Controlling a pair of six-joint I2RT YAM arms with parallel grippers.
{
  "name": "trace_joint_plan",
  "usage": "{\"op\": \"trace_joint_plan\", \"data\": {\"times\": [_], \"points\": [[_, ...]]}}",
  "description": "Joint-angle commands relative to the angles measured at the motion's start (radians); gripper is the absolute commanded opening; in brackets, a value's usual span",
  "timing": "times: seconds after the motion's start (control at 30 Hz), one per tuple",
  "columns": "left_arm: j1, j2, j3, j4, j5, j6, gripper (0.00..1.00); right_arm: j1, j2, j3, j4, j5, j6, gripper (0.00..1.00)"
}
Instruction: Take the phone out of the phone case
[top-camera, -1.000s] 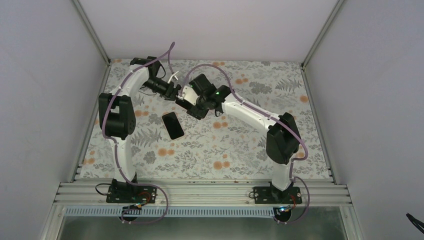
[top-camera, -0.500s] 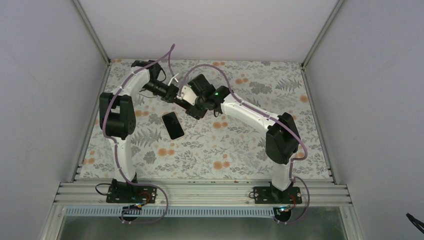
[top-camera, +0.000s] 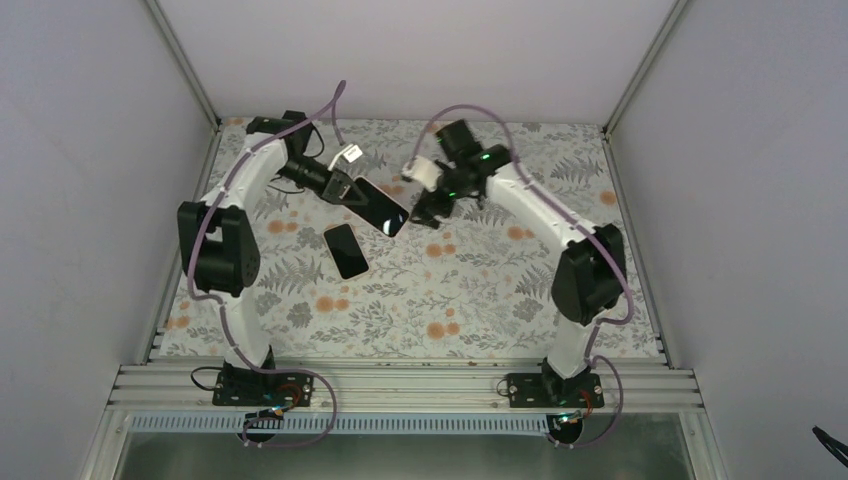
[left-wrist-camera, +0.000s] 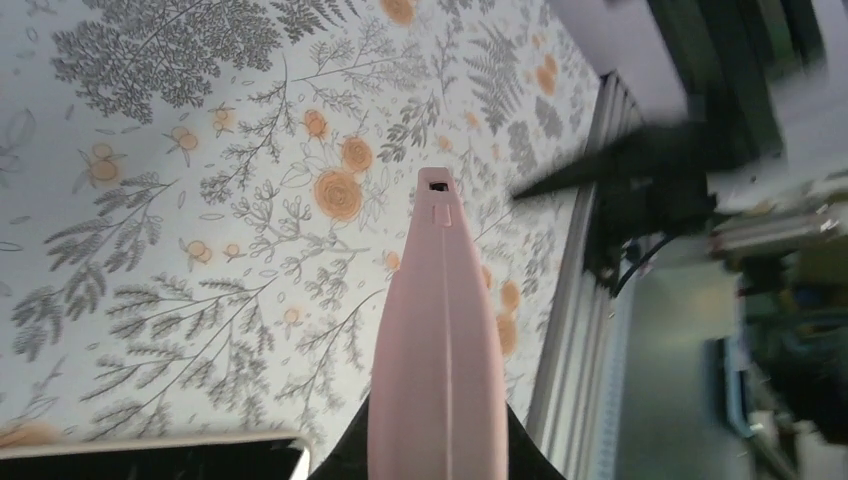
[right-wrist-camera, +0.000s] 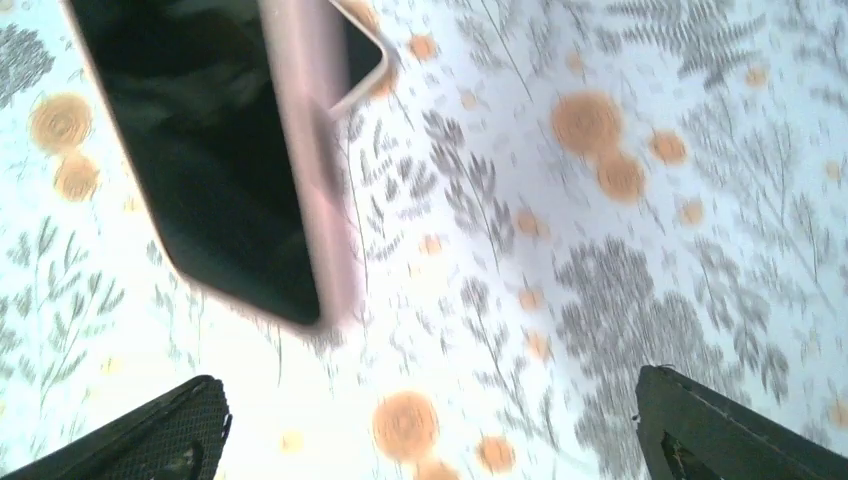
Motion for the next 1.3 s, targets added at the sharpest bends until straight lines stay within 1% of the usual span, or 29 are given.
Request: {"op": "trace_joint_plan", "data": {"times": [0.0,0.07,0.13,0.27,0.33,0.57,0.97,1.27], "points": [[-0.007,-0.15,-0.054,-0.011,-0.082,0.217,0.02,-0.117,-0.049,0.033,-0.318,-0.308,-0.247,1.0],[-0.013,-0.212,-0.088,-0.01,-0.137,0.29,0.02,-0.135,-0.043,0.035,-0.359,-0.347,-0.292,1.0],[-0.018,-0.279,-0.13,-0.01,-0.174,0.358,0.02,-0.139,-0.04,0.035,-0.359,-0.366,-0.302,1.0],[-0.027,-0.38,-0.164,-0.01,-0.197,0.422,0.02,-0.138,-0.04,0.044,-0.344,-0.428,-0.298,1.0],[-0.027,-0.399,-0.152,-0.01,-0.199,0.417,0.02,-0.132,-0.031,0.05,-0.345,-0.445,-0.296,1.0],[-0.046,-0.427,-0.136,-0.01,-0.162,0.393,0.02,-0.085,0.022,0.057,-0.289,-0.398,-0.248,0.99],[-0.109,-0.432,-0.15,-0.01,-0.149,0.377,0.02,-0.049,0.136,0.201,-0.319,-0.37,-0.228,0.95],[-0.114,-0.449,-0.157,-0.01,-0.159,0.377,0.02,-0.052,0.164,0.19,-0.311,-0.341,-0.244,0.91]]}}
